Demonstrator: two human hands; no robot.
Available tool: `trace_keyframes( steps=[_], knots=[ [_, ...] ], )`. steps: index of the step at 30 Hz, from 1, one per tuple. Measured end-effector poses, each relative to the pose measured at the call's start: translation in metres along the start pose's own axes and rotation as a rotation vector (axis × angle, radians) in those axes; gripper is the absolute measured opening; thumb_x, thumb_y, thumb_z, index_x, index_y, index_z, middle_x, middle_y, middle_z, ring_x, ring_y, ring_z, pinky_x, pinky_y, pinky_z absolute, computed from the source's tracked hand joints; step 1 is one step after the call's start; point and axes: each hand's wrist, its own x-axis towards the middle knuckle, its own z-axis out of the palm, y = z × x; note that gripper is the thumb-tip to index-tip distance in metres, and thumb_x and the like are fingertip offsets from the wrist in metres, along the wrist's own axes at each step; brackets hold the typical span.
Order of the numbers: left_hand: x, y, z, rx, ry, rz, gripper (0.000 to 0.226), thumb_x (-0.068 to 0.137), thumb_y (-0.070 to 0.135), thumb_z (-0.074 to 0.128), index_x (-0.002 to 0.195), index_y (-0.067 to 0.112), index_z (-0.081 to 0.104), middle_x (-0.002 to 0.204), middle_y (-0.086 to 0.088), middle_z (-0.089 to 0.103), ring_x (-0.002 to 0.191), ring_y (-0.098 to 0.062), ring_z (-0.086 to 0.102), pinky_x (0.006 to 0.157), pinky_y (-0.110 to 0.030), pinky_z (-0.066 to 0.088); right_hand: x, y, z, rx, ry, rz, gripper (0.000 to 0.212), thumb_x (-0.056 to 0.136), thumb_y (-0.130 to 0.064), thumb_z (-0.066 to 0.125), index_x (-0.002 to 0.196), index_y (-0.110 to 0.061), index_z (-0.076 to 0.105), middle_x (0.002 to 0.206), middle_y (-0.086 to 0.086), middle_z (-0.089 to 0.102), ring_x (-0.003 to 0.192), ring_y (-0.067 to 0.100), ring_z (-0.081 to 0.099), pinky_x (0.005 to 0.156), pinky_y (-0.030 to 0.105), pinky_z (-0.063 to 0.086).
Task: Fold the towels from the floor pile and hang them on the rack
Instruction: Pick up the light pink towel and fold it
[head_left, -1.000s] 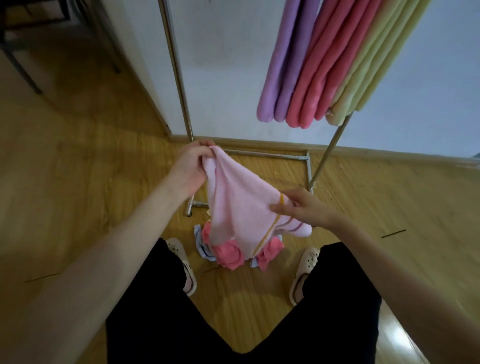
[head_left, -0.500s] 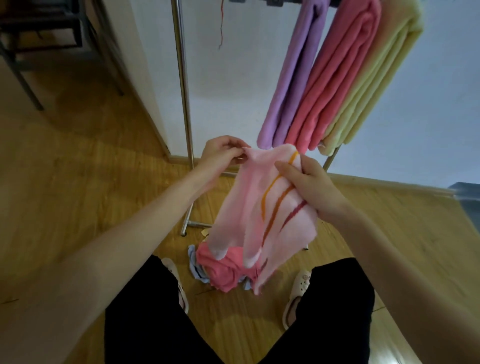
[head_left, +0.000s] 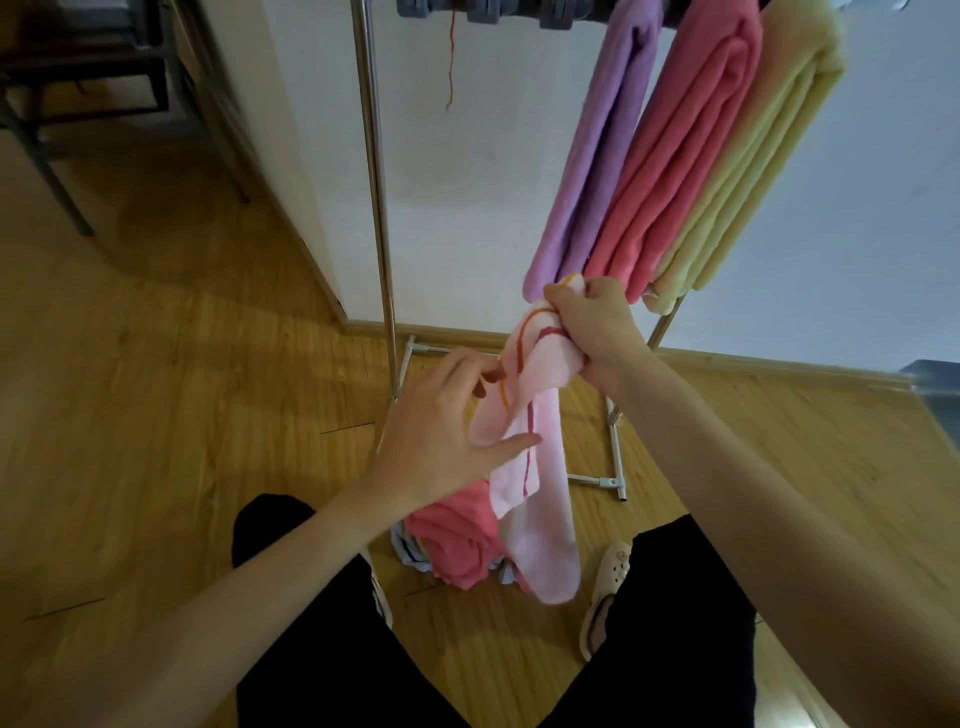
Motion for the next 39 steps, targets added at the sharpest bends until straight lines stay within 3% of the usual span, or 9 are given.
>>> trace_keyframes(
  steps=[6,12,15,19,21,25,30,35,39],
  knots=[
    [0.01,-0.005,-0.003,-0.173,0.051,-0.108,0.017,0.086,0.005,0.064,0.101,0.007,0.07,0.09,0.002,0.07,0.081,-0.008,0.061,0.067,-0.018,0.051,0.003,0.006,-0.008,0.043,0.023,0.071,0.018,0.09,-0.003,0.05,0.074,-0.012,0.048,0.069,0.006,0.048,0.065,0.017,0.051,0.061,0.03,0.043],
    [0.029,0.002,-0.022,-0.425,0.126,-0.381,0.011,0.082,-0.002,0.069,0.088,0.006,0.073,0.074,0.013,0.069,0.069,0.006,0.065,0.065,-0.009,0.048,0.009,0.024,-0.031,0.023,-0.007,0.259,0.009,0.089,-0.007,0.051,0.093,-0.011,0.044,0.067,0.002,0.046,0.054,0.011,0.046,0.046,0.02,0.039],
    [0.037,0.009,-0.026,-0.601,0.087,-0.52,0.01,0.083,-0.003,0.068,0.084,0.006,0.071,0.062,0.01,0.069,0.06,0.003,0.065,0.055,-0.009,0.047,0.009,0.031,-0.032,0.068,-0.03,0.343,0.018,0.087,-0.009,0.056,0.098,-0.01,0.042,0.072,0.005,0.043,0.058,0.013,0.043,0.047,0.022,0.035],
    [0.041,0.012,-0.03,-0.699,0.096,-0.623,0.013,0.084,-0.003,0.067,0.094,0.003,0.071,0.073,-0.002,0.072,0.066,-0.007,0.068,0.057,-0.015,0.053,0.007,0.032,-0.035,0.247,-0.096,0.345,0.02,0.084,0.006,0.054,0.073,-0.01,0.049,0.062,0.005,0.036,0.057,0.013,0.033,0.051,0.023,0.03],
    [0.042,0.012,-0.033,-0.752,0.14,-0.655,0.013,0.085,-0.004,0.065,0.095,0.003,0.07,0.069,0.002,0.072,0.064,-0.006,0.069,0.057,-0.017,0.055,0.002,0.031,-0.039,0.236,-0.151,0.316,0.019,0.08,0.013,0.053,0.089,-0.002,0.06,0.071,0.007,0.045,0.063,0.013,0.036,0.057,0.023,0.031],
    [0.045,0.01,-0.041,-0.805,0.259,-0.702,0.009,0.086,-0.002,0.064,0.093,0.001,0.069,0.078,-0.007,0.072,0.067,-0.011,0.07,0.064,-0.021,0.058,-0.012,0.032,-0.05,0.019,-0.299,0.16,0.043,0.074,0.017,0.064,0.115,0.002,0.061,0.077,0.004,0.059,0.073,0.013,0.051,0.064,0.02,0.039],
    [0.047,0.012,-0.046,-0.772,0.335,-0.697,0.006,0.086,0.002,0.066,0.091,0.003,0.068,0.079,-0.007,0.071,0.069,-0.012,0.071,0.066,-0.024,0.059,-0.03,0.035,-0.045,-0.48,-0.273,-0.206,0.024,0.064,-0.007,0.083,0.071,-0.012,0.061,0.053,-0.015,0.046,0.051,0.0,0.042,0.051,0.021,0.036],
    [0.048,0.023,-0.048,-0.746,0.368,-0.668,0.006,0.086,0.003,0.066,0.091,0.006,0.067,0.085,-0.01,0.072,0.076,-0.017,0.072,0.07,-0.027,0.06,-0.042,0.039,-0.031,-0.944,0.015,-0.388,0.04,0.078,-0.051,0.066,0.07,-0.016,0.048,0.073,-0.003,0.048,0.064,0.019,0.049,0.054,0.029,0.033],
    [0.053,0.028,-0.048,-0.737,0.37,-0.662,0.007,0.087,0.005,0.066,0.094,0.007,0.067,0.087,-0.01,0.072,0.079,-0.018,0.072,0.07,-0.028,0.06,-0.041,0.038,-0.032,-1.045,0.058,-0.511,0.033,0.088,-0.036,0.054,0.071,-0.01,0.042,0.08,0.003,0.046,0.066,0.028,0.052,0.053,0.03,0.03]
  ],
)
